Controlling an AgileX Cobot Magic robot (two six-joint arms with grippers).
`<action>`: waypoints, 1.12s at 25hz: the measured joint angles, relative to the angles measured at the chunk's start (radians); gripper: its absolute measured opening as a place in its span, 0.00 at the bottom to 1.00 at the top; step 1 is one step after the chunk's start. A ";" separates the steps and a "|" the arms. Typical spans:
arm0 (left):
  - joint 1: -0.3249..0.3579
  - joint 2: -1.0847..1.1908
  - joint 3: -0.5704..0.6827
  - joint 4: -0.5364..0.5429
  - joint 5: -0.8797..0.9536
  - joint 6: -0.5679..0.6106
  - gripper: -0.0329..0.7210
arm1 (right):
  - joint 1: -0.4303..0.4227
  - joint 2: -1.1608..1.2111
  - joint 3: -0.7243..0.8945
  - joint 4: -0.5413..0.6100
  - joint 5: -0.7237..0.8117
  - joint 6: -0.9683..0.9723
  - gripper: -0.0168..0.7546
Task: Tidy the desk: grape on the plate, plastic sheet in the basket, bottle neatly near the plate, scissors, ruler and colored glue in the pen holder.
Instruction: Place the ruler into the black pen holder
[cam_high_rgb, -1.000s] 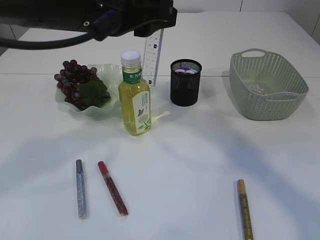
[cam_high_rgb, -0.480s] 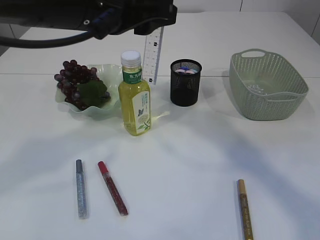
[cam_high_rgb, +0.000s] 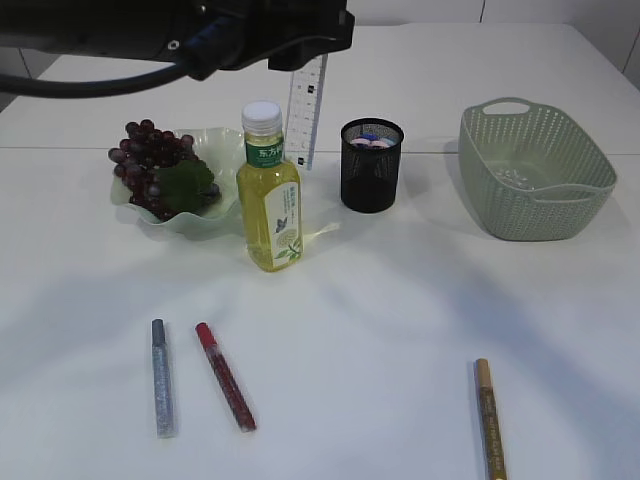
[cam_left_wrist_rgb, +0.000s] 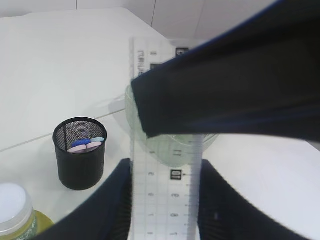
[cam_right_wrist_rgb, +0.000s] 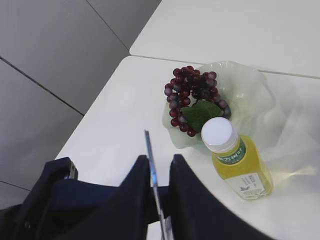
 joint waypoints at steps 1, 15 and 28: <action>0.000 0.000 0.000 0.000 0.000 0.000 0.40 | 0.000 0.000 0.000 0.000 0.000 0.000 0.17; -0.001 0.002 0.000 0.000 -0.010 0.000 0.40 | 0.000 0.000 0.000 -0.005 -0.005 -0.019 0.04; -0.002 0.004 0.000 0.000 -0.015 0.000 0.40 | 0.000 0.000 0.000 -0.008 -0.005 -0.023 0.04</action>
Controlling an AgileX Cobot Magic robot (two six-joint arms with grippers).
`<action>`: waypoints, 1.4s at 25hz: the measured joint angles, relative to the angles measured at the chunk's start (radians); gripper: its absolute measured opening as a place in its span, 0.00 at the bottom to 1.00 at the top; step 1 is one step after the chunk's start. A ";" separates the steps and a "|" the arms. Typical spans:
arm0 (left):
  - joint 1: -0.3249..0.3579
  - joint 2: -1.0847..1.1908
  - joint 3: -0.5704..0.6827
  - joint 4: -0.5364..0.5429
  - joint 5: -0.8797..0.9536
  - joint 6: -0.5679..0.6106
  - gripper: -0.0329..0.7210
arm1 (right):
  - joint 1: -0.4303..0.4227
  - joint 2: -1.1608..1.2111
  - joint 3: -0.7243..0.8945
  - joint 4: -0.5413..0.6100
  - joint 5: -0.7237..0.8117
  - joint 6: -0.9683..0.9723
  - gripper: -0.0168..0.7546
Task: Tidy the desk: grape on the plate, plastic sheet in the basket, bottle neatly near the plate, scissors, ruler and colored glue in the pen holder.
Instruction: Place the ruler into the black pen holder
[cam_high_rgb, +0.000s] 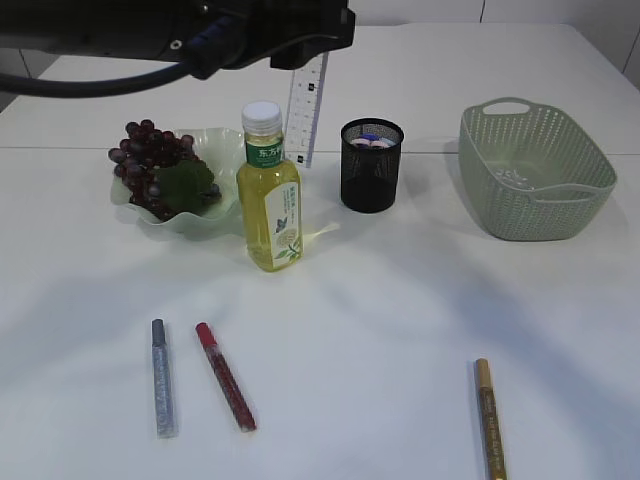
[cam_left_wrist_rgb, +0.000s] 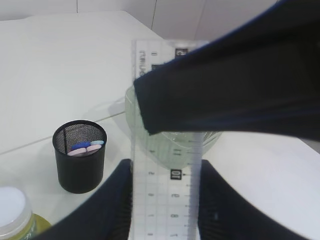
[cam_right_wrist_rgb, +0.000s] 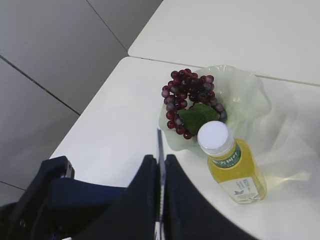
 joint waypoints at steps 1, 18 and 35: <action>0.000 0.000 0.000 0.000 0.000 0.000 0.40 | 0.000 0.000 0.000 0.000 0.000 0.000 0.04; 0.000 0.000 0.000 0.000 0.000 0.000 0.41 | 0.000 0.000 0.000 0.000 -0.001 -0.002 0.04; 0.000 0.000 0.000 0.000 -0.004 0.000 0.47 | 0.000 0.000 0.000 0.000 -0.001 0.000 0.04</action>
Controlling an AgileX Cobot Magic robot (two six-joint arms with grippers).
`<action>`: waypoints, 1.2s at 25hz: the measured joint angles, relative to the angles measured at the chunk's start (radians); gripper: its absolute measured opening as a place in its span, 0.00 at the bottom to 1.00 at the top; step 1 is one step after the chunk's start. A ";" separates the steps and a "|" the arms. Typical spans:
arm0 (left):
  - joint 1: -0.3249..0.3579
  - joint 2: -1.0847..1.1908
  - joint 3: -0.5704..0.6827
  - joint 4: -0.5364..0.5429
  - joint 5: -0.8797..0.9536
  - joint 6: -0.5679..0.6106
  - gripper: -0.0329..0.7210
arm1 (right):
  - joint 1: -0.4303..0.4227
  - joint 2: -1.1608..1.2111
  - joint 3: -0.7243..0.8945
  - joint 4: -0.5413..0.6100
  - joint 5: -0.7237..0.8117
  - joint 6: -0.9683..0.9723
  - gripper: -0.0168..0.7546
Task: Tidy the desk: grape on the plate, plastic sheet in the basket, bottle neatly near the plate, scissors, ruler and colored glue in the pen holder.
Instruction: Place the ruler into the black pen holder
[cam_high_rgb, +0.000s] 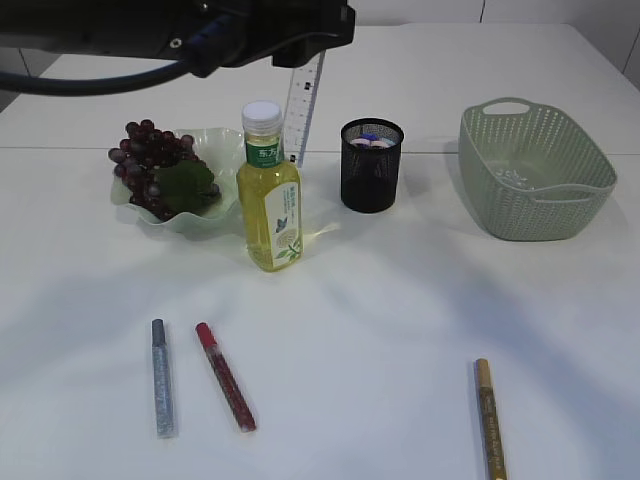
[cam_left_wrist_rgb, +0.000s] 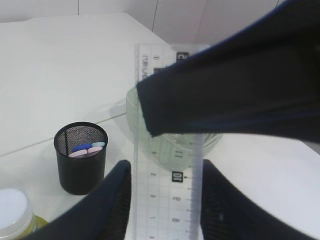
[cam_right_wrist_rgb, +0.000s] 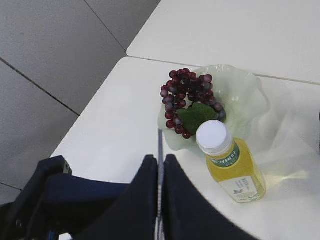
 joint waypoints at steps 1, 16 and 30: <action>0.000 0.000 0.000 0.000 0.000 0.000 0.47 | 0.000 0.000 0.000 0.000 0.000 0.000 0.04; 0.000 0.000 0.000 0.002 -0.002 0.000 0.77 | 0.000 0.000 0.000 0.000 0.000 0.002 0.04; 0.000 -0.027 0.000 0.060 0.081 0.000 0.88 | 0.000 0.000 0.000 0.000 -0.004 0.002 0.04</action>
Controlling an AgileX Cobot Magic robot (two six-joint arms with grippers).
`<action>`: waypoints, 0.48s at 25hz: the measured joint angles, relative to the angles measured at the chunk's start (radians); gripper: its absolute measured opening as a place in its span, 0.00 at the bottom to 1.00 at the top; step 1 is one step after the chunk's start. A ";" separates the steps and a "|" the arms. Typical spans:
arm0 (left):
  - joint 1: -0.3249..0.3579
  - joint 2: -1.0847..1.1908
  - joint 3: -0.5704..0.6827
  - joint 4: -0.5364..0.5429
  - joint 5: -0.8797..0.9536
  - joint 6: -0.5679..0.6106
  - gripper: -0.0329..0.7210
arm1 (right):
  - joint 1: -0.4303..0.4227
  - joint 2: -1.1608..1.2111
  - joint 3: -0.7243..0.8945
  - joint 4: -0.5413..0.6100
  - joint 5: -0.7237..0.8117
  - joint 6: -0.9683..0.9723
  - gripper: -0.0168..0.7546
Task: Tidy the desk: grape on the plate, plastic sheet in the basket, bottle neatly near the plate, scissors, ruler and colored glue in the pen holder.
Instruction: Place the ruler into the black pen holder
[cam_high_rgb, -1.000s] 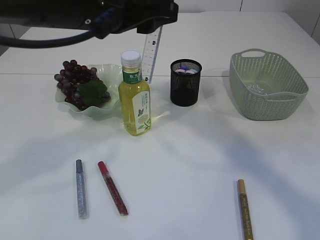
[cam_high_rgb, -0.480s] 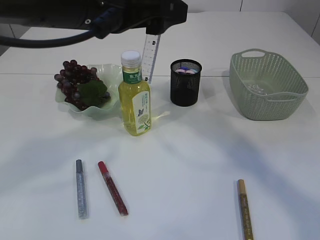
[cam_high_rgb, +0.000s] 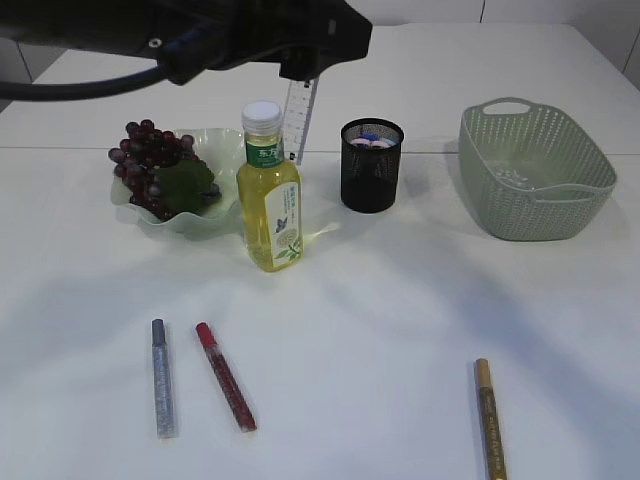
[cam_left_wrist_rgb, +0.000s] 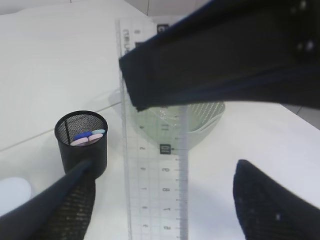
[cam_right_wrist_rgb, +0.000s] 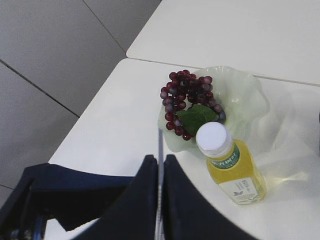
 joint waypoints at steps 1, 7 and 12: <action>0.000 -0.007 0.000 0.005 0.002 0.000 0.88 | 0.000 0.000 0.000 0.000 -0.001 0.000 0.04; 0.002 -0.034 -0.001 0.048 0.061 0.000 0.87 | 0.000 0.000 0.000 0.000 -0.006 0.000 0.04; 0.048 -0.067 -0.001 0.065 0.137 0.000 0.86 | 0.000 0.000 0.000 -0.005 -0.026 0.000 0.04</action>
